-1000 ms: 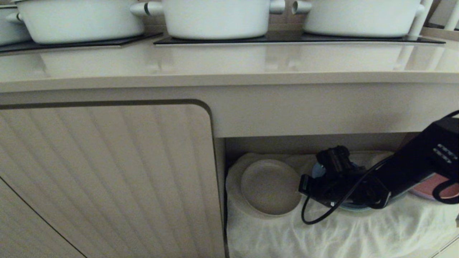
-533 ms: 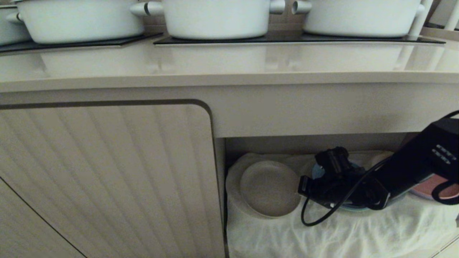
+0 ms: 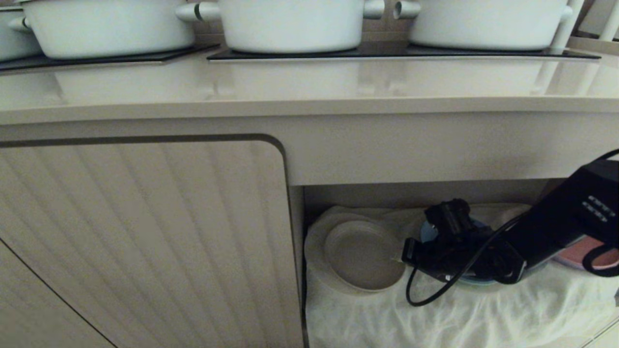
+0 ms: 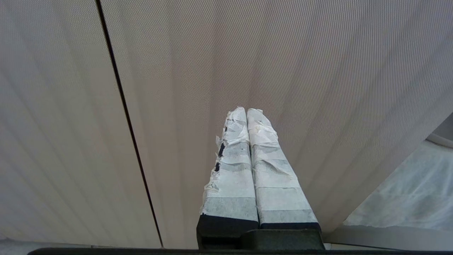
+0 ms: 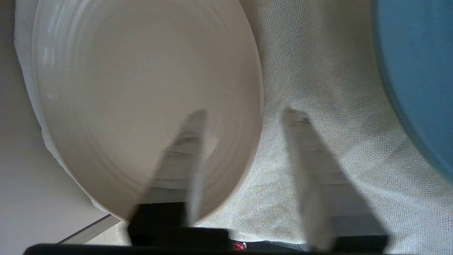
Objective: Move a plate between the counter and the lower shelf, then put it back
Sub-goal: Put the plate in the cupboard
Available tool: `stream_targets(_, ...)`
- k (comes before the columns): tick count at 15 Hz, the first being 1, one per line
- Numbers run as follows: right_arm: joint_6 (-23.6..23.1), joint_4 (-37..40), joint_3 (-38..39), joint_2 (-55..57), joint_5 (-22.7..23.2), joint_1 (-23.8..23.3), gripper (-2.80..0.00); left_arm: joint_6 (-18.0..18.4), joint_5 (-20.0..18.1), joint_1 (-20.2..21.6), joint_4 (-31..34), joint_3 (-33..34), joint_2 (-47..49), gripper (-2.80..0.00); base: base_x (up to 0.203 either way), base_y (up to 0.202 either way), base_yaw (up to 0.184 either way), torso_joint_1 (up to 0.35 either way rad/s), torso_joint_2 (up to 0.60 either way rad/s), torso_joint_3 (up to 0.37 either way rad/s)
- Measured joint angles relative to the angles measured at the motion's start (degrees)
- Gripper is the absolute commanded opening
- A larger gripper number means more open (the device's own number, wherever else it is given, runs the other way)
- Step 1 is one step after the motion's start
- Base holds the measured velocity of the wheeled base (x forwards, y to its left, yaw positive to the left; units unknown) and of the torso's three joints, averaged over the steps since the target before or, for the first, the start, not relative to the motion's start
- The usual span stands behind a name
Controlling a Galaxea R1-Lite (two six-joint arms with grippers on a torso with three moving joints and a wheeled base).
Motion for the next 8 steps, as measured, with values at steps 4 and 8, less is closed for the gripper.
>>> stream_targets(4, 0.00, -0.10, 0.02, 0.00, 0.02, 0.02, 0.00, -0.02, 0.00, 0.00, 0.00, -0.02, 0.00, -2.80, 0.000, 0.000, 0.000, 0.000, 0.00, 0.000)
stream_targets(8, -0.08, -0.31, 0.52, -0.02, -0.05, 0.02, 0.00, 0.00, -0.01, 0.00, 0.00, -0.02, 0.00, -2.80, 0.000, 0.000, 0.000, 0.000, 0.00, 0.000)
